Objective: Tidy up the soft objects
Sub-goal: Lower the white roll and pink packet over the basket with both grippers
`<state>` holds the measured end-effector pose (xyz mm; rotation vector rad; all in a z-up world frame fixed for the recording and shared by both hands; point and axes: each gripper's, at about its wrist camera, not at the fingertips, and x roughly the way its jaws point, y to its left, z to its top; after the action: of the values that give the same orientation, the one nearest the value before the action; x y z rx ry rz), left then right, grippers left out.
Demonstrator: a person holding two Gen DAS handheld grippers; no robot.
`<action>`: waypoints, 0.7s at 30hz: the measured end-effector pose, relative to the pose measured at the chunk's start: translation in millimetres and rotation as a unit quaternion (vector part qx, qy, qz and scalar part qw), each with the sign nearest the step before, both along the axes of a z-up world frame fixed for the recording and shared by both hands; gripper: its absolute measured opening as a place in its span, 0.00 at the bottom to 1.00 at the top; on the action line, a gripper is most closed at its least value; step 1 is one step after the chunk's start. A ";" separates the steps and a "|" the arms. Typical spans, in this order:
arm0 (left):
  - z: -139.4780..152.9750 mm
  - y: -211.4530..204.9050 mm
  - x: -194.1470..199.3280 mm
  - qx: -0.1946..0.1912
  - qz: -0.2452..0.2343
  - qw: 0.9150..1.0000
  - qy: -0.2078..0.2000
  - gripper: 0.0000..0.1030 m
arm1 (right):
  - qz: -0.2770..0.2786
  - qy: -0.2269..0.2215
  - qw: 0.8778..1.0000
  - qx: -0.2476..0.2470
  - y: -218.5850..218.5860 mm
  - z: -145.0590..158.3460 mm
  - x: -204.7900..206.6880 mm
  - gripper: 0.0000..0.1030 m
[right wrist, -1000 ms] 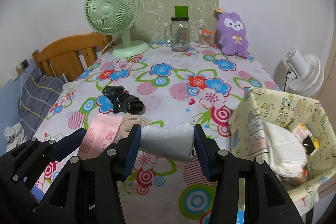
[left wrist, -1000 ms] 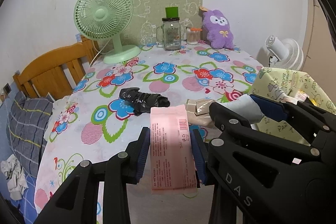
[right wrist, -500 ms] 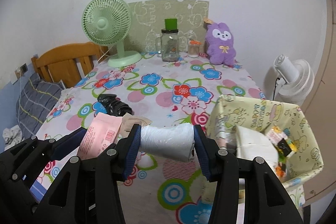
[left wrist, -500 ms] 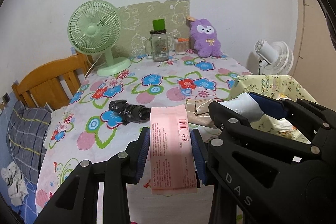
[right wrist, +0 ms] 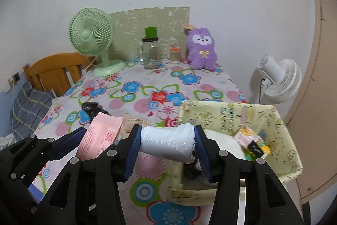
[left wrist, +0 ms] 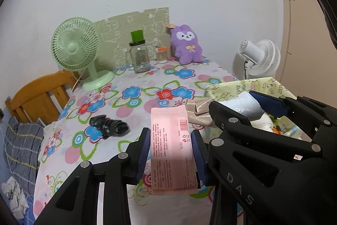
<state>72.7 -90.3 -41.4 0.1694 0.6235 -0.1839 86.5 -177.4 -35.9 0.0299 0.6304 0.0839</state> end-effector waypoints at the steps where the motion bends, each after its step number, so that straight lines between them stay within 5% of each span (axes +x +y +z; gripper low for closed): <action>1: 0.6 -4.0 0.2 0.001 -0.004 1.000 -0.001 0.39 | -0.002 -0.001 1.000 -0.001 -3.2 0.5 -0.4 0.52; 21: 4.5 -65.2 8.7 0.006 -0.052 0.999 -0.009 0.39 | -0.046 -0.008 0.999 -0.003 -68.0 4.3 1.9 0.52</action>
<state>81.5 -155.4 -36.9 0.2142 0.5993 -0.2783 88.5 -245.5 -31.5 0.0531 0.6132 -0.0067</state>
